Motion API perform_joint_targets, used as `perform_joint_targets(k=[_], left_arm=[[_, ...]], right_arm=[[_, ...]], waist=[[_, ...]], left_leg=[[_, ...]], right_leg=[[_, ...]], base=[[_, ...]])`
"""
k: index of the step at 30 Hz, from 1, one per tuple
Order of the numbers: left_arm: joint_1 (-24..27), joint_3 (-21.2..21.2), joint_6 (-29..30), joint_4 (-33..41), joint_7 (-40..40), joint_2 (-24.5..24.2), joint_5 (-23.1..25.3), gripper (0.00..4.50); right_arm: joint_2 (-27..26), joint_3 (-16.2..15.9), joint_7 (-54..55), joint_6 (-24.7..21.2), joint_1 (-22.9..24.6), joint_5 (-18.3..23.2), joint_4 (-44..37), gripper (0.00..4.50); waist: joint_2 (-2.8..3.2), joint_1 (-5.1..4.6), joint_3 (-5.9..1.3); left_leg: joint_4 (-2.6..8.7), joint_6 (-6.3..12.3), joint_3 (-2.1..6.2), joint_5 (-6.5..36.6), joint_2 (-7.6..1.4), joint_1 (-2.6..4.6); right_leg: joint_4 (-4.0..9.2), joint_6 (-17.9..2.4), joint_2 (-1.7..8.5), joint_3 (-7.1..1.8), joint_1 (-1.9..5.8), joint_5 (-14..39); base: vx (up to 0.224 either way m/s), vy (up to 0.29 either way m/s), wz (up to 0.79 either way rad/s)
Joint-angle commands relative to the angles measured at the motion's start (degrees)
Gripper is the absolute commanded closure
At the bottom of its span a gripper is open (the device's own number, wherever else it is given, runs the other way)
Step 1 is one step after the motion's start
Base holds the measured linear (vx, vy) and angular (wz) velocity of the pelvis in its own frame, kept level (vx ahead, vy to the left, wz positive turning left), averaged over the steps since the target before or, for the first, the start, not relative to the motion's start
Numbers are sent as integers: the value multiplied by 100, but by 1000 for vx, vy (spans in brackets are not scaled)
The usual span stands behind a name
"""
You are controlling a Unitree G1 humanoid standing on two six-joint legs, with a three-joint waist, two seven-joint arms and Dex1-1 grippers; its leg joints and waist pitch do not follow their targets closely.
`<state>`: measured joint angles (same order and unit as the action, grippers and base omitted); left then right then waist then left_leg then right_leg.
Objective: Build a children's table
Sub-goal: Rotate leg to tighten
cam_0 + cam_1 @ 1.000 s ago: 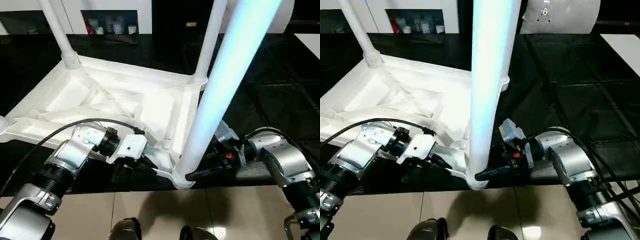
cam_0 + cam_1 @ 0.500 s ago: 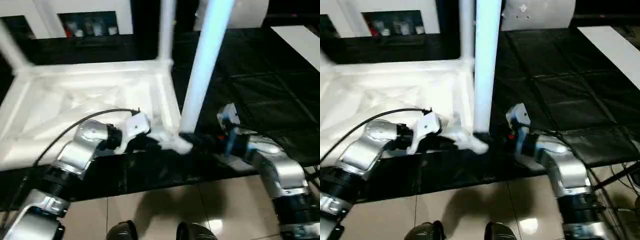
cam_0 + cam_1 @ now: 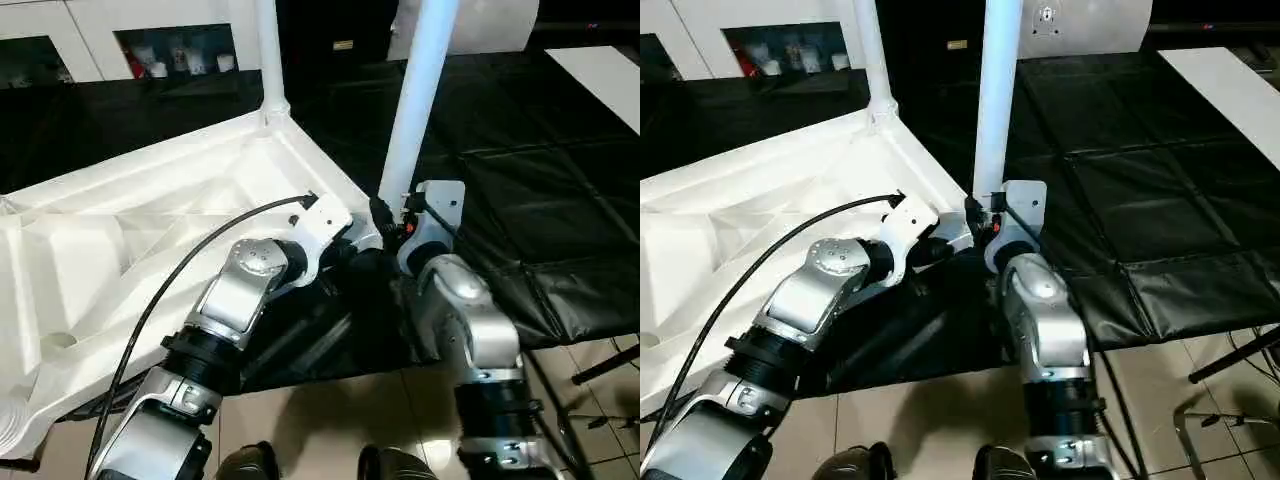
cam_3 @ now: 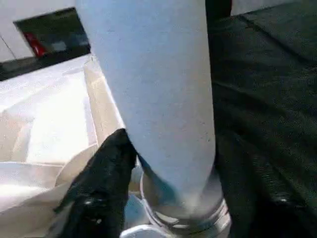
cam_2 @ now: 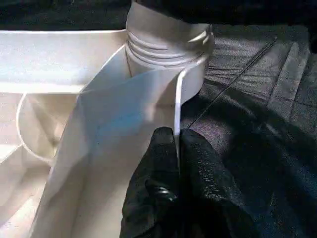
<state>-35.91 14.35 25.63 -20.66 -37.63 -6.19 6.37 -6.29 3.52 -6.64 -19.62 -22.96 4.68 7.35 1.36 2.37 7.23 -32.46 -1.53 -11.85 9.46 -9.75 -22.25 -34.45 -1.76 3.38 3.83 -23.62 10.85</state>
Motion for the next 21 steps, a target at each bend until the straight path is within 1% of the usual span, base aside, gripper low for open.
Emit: perform_joint_targets(k=[1,2,3,4,5,6,7,8,11,12,14,15,16,17,18,19,20,21], left_arm=[[-136,-143,-328,56,152,20,-188,450],[-74,-137,-406,95,-8,-140,-209,450],[-70,-135,-413,97,-18,-150,-209,450],[-17,-106,-496,121,-164,-264,-216,450],[35,-82,-549,127,-287,-374,-211,450],[101,-47,-653,139,-460,-513,-211,450],[192,0,-803,147,-727,-730,-215,450],[210,9,-839,147,-791,-780,-218,450],[351,133,-1255,157,-1435,-1165,-274,450],[382,169,-1317,160,-1585,-1262,-288,450],[415,248,-1580,129,-1910,-1449,-317,450],[428,336,-1820,94,-2181,-1607,-324,450],[447,415,-2082,69,-2537,-1756,-386,450],[459,462,-2208,54,-2826,-1865,-468,450],[459,483,-2244,50,-2984,-1922,-516,450],[443,544,-2368,30,-3311,-2035,-593,450],[443,544,-2368,30,-3311,-2035,-593,450],[428,580,-2496,-4,-3502,-2096,-618,450]], right_arm=[[-24,-257,-494,35,17,350,71,151],[231,-244,-853,103,8,394,42,142],[246,-244,-873,106,8,396,40,139],[425,-241,-1125,162,22,427,4,133],[604,-221,-1364,185,39,476,-32,122],[814,-188,-1664,172,64,565,-71,108],[1168,-164,-2154,189,95,659,-102,93],[1257,-168,-2275,210,100,669,-102,93],[1859,-251,-3184,327,127,811,-79,54],[2007,-280,-3412,356,126,846,-60,50],[2263,-340,-3832,345,114,917,-52,44],[2470,-415,-4213,356,99,962,-24,44],[2691,-517,-4656,331,82,1030,-1,44],[2893,-626,-5086,323,66,1115,20,44],[3010,-696,-5373,315,57,1184,20,44],[3207,-845,-5927,259,26,1340,-6,44],[3207,-845,-5927,259,26,1340,-6,44],[3295,-912,-6203,228,1,1405,-6,44]], waist=[[-2,23,-440],[-7,22,-447],[-15,25,-455],[-13,11,-460],[-34,10,-475],[-27,18,-473],[-41,25,-480],[-35,18,-481],[-33,26,-473],[-28,42,-481],[-24,55,-476],[-33,56,-477],[-29,85,-475],[-26,103,-479],[-20,121,-472],[-15,174,-462],[-9,194,-462],[-19,199,-454]], left_leg=[[305,473,225,669,-346,111],[299,479,229,646,-344,97],[293,500,235,618,-336,86],[271,587,232,506,-327,61],[266,612,223,472,-330,71],[251,683,222,435,-321,58],[242,726,224,420,-326,52],[238,743,214,410,-329,57],[235,761,208,455,-346,73],[230,775,215,448,-348,77],[233,784,212,457,-370,95],[231,790,209,460,-374,99],[226,825,216,489,-374,100],[220,831,209,498,-375,105],[223,829,204,502,-388,108],[212,836,189,584,-400,117],[210,818,186,625,-407,129],[213,804,184,647,-408,117]], right_leg=[[413,-1179,536,-346,329,614],[397,-1191,537,-345,348,546],[387,-1194,538,-340,368,467],[359,-1251,537,-338,376,219],[359,-1261,534,-339,391,164],[349,-1307,543,-339,394,84],[336,-1314,543,-336,410,62],[335,-1324,534,-336,396,61],[346,-1336,531,-334,378,222],[335,-1358,529,-324,382,222],[328,-1397,529,-329,365,232],[323,-1419,525,-328,356,223],[321,-1438,531,-323,361,242],[318,-1435,527,-320,363,244],[310,-1437,523,-319,355,247],[319,-1458,532,-324,331,325],[320,-1458,532,-324,316,400],[324,-1450,532,-328,313,471]], base=[[0,0,0],[0,0,0],[0,0,0],[0,0,0],[0,0,0],[0,0,0],[0,0,0],[0,0,0],[0,0,0],[0,0,0],[0,0,0],[0,0,0],[0,0,0],[0,0,0],[0,0,0],[0,0,0],[0,0,0],[0,0,0]])
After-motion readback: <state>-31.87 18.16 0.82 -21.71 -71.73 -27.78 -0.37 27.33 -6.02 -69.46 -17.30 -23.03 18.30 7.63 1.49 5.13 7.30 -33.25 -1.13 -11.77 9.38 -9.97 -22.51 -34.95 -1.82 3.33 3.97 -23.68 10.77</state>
